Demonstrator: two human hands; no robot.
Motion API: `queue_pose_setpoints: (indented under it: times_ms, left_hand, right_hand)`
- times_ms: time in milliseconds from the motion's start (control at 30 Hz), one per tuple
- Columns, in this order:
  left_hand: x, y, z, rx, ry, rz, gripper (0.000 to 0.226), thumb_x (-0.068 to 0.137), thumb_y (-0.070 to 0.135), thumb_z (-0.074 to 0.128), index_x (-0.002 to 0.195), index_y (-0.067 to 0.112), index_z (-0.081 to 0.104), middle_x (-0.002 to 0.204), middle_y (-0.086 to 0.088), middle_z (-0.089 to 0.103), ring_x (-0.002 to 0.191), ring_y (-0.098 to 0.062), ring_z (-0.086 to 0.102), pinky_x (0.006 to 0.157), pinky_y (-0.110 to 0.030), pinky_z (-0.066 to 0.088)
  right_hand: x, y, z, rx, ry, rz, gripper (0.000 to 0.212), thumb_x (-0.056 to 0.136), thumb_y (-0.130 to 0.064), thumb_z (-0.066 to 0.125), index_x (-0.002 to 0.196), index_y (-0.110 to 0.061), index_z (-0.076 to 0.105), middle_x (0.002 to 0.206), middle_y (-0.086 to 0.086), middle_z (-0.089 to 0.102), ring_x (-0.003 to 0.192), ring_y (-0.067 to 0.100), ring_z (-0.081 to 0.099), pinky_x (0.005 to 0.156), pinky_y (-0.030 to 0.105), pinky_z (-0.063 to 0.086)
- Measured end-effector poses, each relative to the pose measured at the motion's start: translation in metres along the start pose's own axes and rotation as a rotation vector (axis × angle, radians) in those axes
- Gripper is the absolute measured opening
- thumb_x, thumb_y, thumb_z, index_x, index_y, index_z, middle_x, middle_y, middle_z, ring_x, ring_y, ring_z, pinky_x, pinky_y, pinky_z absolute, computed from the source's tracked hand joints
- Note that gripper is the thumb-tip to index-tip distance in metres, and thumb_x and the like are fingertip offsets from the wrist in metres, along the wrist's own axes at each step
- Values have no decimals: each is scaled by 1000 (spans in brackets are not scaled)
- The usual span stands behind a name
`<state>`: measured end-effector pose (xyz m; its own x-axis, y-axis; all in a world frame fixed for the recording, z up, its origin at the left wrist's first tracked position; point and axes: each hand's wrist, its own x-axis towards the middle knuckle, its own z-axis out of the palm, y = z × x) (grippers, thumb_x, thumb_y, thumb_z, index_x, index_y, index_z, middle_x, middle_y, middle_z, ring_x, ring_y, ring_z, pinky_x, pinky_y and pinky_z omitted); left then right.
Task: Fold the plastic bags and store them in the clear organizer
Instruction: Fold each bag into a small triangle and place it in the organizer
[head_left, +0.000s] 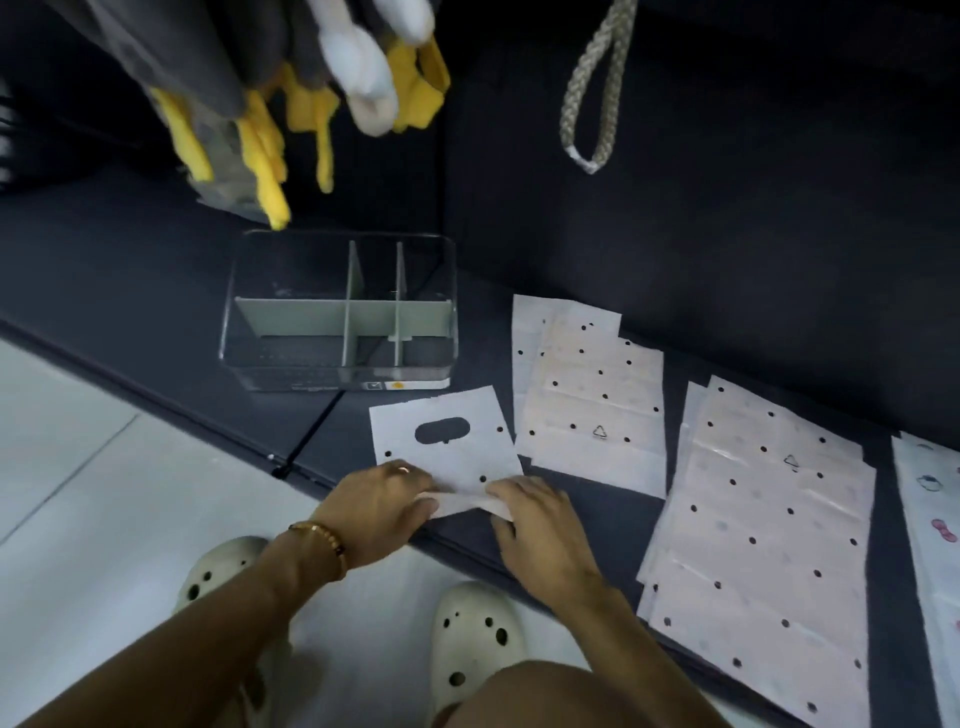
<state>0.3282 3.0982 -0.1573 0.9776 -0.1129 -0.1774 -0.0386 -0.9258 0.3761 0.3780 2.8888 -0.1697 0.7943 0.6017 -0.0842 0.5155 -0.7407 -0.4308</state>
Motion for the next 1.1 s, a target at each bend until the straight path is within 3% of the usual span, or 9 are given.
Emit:
queue_pose_setpoints:
  times_ms: [67,167,200,300,367,500,700,1000,1100]
  left_hand:
    - [-7,-8,-5,-114,11,-71,20,95,30,47,103,22,64,104,5,62,92,-14,58,78,-22,44]
    - [-14,-17,-5,-439,123,-284,14,92,25,59,80,18,63,79,6,62,72,-12,55,61,-12,37]
    - [-14,-19,-5,-544,147,-372,10,90,23,61,83,19,65,81,5,65,74,-14,58,63,-12,41]
    - [-8,-23,2,-622,173,-504,22,90,21,62,109,11,67,104,-2,67,90,-24,63,77,-29,54]
    - [-3,-24,5,-577,194,-550,19,89,22,63,101,9,68,99,-5,68,87,-25,63,78,-33,54]
    - [1,-23,11,-515,285,-631,25,83,24,68,72,2,63,72,-11,64,71,-30,60,61,-33,47]
    - [9,-28,14,-438,317,-761,37,84,32,67,60,12,47,59,-4,52,62,-27,54,56,-29,39]
    - [18,-38,12,-374,249,-817,32,83,45,66,77,15,56,76,-5,63,74,-27,60,69,-36,52]
    - [13,-37,7,-174,317,-768,36,80,48,68,89,20,48,86,-1,56,72,-22,55,61,-32,45]
  right_hand:
    - [6,-5,2,203,17,131,27,85,-7,60,103,-24,68,101,-8,68,95,12,60,85,29,47]
    - [17,-2,-4,567,0,336,5,86,-17,66,83,-19,69,79,-9,70,76,10,64,71,25,52]
    - [21,-1,-5,610,-7,392,7,86,-21,66,82,-16,68,79,-7,70,75,13,65,70,27,53]
    - [30,-1,0,457,10,452,27,88,-27,62,65,-19,53,62,-8,58,57,8,53,54,25,44]
    - [35,-3,5,342,50,442,34,90,-27,60,61,-21,42,55,-10,47,50,7,42,49,22,36]
    - [47,-6,9,286,88,446,33,93,-26,57,64,-21,42,55,-8,45,51,11,42,53,27,38]
    - [65,-7,9,216,35,440,24,93,-30,57,73,-21,47,67,0,56,67,22,55,62,31,47]
    - [79,-8,7,238,-12,560,23,92,-36,60,81,-18,53,81,3,65,78,24,64,67,32,51]
    - [79,-8,7,239,-12,579,22,92,-37,60,84,-17,55,81,3,66,78,24,66,68,32,53]
